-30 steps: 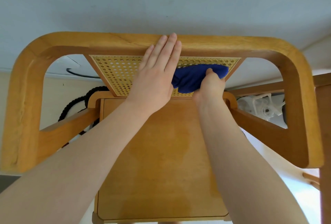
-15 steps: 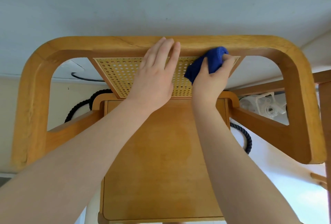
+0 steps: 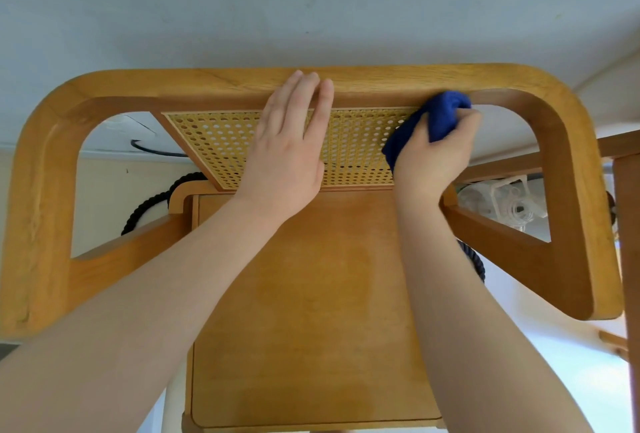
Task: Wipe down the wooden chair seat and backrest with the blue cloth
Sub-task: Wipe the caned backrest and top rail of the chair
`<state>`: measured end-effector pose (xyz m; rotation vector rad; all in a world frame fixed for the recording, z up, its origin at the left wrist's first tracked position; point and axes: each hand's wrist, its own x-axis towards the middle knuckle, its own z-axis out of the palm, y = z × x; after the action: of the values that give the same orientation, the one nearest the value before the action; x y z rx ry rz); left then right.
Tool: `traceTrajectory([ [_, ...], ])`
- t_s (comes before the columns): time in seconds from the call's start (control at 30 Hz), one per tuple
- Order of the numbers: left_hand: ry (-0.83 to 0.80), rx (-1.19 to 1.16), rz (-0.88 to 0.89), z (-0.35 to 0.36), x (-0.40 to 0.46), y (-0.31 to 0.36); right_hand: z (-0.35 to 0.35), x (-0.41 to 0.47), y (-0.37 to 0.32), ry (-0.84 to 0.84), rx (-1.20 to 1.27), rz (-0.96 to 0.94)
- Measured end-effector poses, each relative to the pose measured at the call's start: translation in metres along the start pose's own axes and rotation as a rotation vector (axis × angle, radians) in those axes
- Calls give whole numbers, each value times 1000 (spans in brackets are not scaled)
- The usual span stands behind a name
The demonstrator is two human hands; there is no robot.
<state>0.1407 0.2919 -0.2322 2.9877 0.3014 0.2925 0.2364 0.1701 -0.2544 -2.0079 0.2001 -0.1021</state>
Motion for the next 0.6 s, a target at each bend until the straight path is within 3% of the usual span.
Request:
traceTrajectory([
  [0.13, 2, 13, 7, 3, 1, 0, 1, -8, 7, -179, -79, -92],
  [0.27, 25, 23, 9, 5, 0, -2, -14, 13, 7, -77, -4, 59],
  [0.43, 78, 16, 25, 15, 1, -6, -5, 14, 24, 3, -8, 60],
  [0.5, 118, 18, 26, 19, 1, -6, 5, 3, 48, -47, -26, 185],
  [0.6, 161, -1, 23, 25, -1, -7, 23, -21, 82, -170, -37, 529],
])
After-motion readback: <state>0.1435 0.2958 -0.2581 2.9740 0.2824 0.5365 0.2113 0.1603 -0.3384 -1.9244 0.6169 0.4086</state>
